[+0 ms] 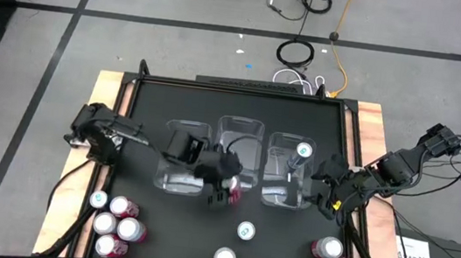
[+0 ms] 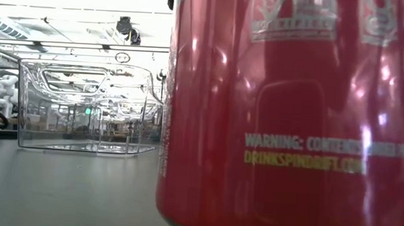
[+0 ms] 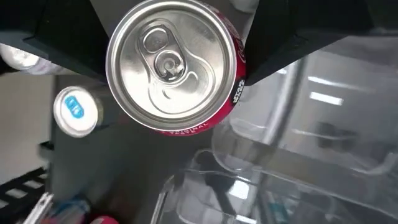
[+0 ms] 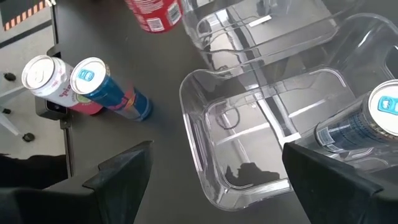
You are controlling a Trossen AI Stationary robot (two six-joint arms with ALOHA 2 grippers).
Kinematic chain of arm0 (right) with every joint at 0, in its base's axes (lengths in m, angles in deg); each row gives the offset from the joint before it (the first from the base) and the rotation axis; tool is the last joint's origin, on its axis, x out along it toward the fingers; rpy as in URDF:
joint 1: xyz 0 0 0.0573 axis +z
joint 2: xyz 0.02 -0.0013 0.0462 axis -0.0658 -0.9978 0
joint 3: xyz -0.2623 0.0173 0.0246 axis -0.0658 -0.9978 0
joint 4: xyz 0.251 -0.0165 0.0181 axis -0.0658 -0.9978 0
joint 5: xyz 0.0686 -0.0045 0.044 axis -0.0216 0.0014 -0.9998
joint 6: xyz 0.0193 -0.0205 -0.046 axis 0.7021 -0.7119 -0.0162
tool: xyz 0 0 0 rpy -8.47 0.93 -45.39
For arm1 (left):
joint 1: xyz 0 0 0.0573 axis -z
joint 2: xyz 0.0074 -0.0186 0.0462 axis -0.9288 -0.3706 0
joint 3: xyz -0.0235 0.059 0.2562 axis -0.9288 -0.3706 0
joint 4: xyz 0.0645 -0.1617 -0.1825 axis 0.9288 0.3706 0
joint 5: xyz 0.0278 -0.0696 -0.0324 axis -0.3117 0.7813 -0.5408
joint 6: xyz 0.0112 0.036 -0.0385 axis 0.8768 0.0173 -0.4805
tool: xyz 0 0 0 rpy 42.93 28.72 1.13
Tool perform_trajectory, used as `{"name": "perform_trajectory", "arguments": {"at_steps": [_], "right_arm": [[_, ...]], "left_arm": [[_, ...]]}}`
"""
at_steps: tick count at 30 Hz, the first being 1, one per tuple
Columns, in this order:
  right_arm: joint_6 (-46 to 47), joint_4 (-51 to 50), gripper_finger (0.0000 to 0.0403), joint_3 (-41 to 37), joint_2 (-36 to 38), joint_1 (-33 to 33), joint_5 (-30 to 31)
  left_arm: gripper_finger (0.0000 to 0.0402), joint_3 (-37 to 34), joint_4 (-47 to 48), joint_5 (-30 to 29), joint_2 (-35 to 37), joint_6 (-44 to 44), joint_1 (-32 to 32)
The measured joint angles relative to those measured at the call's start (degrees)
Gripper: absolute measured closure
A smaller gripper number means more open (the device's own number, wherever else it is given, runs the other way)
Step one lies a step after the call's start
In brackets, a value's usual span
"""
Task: Sort soda cans
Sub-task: Put the top center red soda can into the center transparent bin
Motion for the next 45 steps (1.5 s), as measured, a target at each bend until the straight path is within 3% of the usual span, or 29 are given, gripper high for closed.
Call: {"name": "perform_trajectory", "arguments": {"at_steps": [5, 10, 20, 26, 36, 45], "right_arm": [[1.15, -0.02, 0.0053, 0.00, 0.00, 0.00, 0.04], [1.96, -0.02, 0.0053, 0.00, 0.00, 0.00, 0.19], [2.85, -0.02, 0.0053, 0.00, 0.00, -0.07, 6.62], [5.90, 0.01, 0.0053, 0.00, 0.00, -0.04, 7.38], [9.09, 0.05, 0.0053, 0.00, 0.00, -0.04, 7.47], [10.65, 0.05, 0.0053, 0.00, 0.00, -0.04, 8.96]], "left_arm": [[0.0066, 0.00, -0.74, 9.30, 0.00, 0.49, -2.86], [0.0066, 0.32, -0.31, 13.03, 0.00, 3.75, -2.94], [0.0066, 8.71, 0.89, 11.89, 0.39, 12.24, -6.34], [0.0066, 9.29, 2.63, 8.66, -0.12, 18.61, -12.23], [0.0066, 9.22, 2.51, 8.28, -6.51, 27.80, -21.46], [0.0066, 9.20, -0.64, 8.35, -13.98, 31.53, -25.08]]}}
